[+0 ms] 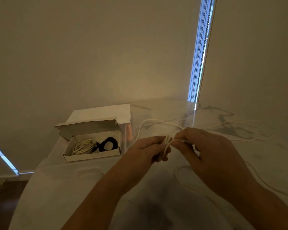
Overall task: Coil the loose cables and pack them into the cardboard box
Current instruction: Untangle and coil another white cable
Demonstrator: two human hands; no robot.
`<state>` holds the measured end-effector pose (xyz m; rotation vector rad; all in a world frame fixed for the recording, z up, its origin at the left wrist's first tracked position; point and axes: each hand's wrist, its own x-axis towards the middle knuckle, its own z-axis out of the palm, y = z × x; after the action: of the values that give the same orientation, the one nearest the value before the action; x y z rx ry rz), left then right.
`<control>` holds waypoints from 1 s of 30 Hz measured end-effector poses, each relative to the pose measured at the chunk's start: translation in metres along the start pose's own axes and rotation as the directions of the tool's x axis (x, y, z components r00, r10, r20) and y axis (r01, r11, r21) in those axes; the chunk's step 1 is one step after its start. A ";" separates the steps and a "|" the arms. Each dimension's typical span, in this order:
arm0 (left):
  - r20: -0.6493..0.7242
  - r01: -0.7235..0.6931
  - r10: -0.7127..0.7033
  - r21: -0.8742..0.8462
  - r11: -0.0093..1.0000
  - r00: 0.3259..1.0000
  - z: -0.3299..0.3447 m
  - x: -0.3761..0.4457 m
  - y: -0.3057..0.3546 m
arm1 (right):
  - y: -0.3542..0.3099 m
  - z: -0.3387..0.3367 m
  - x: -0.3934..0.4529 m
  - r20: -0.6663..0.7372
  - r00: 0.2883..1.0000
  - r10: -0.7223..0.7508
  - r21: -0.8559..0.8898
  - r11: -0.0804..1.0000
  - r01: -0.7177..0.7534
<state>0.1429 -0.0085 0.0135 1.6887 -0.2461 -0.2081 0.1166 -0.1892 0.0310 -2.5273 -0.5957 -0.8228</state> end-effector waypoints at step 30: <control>0.085 -0.291 0.281 0.409 0.865 0.956 0.005 -0.005 0.003 | 0.041 0.013 0.010 -0.095 0.995 0.016 0.068 0.998 -0.010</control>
<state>0.1363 -0.0122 0.0159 2.0482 -0.5890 0.0554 0.1511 -0.2140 0.0173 -2.4138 -0.5657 -0.8985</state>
